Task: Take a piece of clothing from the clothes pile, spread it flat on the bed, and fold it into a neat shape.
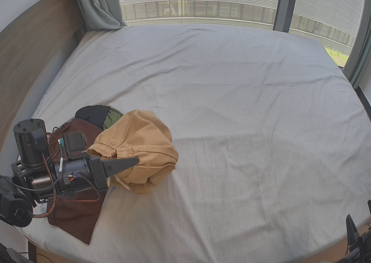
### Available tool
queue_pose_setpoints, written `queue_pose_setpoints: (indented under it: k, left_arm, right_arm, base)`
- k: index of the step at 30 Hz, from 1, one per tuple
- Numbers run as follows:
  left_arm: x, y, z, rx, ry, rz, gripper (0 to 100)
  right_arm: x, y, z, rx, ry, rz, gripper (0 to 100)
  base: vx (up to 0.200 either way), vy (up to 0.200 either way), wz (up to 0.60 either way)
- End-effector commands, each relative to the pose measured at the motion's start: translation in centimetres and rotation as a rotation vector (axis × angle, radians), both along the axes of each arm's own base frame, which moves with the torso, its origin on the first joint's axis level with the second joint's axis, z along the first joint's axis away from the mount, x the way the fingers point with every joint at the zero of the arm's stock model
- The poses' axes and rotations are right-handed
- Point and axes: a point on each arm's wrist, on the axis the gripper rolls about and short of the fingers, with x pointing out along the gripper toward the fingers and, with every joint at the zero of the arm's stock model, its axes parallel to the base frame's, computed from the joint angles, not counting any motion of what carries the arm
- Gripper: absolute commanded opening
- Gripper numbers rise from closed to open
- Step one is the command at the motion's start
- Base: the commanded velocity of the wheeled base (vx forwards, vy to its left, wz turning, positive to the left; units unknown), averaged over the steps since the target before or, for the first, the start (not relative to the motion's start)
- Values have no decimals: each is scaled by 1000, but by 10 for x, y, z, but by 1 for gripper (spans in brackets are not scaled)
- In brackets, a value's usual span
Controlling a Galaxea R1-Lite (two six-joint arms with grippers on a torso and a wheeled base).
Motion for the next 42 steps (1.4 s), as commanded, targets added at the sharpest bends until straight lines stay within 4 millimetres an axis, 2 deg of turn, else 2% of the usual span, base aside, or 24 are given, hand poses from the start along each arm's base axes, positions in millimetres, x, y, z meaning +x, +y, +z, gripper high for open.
queue_pose_setpoints:
  k: [1, 7, 18, 24, 25, 33, 42]
  left_arm:
    - [-8, -15, 10, -36, -34, -31, 0]
    - [-12, -27, 12, -70, -11, -32, 0]
    - [-16, -66, 32, -205, 48, -10, 0]
    - [-17, -85, 36, -236, 72, -12, 0]
    - [-17, -93, 37, -248, 83, -21, 0]
    - [-17, -117, 31, -264, 79, -67, 0]
    - [-6, -155, 13, -293, 69, -125, 0]
  right_arm:
    - [0, 0, -5, 0, 0, 0, 100]
    - [0, 0, -5, 0, 0, 0, 100]
    - [0, 0, -5, 0, -2, 0, 100]
    - [0, 0, -5, 3, 0, 0, 100]
    - [0, 0, -5, 3, 0, 0, 100]
    - [0, 0, -5, 3, 0, 0, 100]
    - [0, 0, -5, 3, 0, 0, 100]
  base:
    - [0, 0, 0]
    - [0, 0, 0]
    - [0, 0, 0]
    - [0, 0, 0]
    - [0, 0, 0]
    - [0, 0, 0]
    - [0, 0, 0]
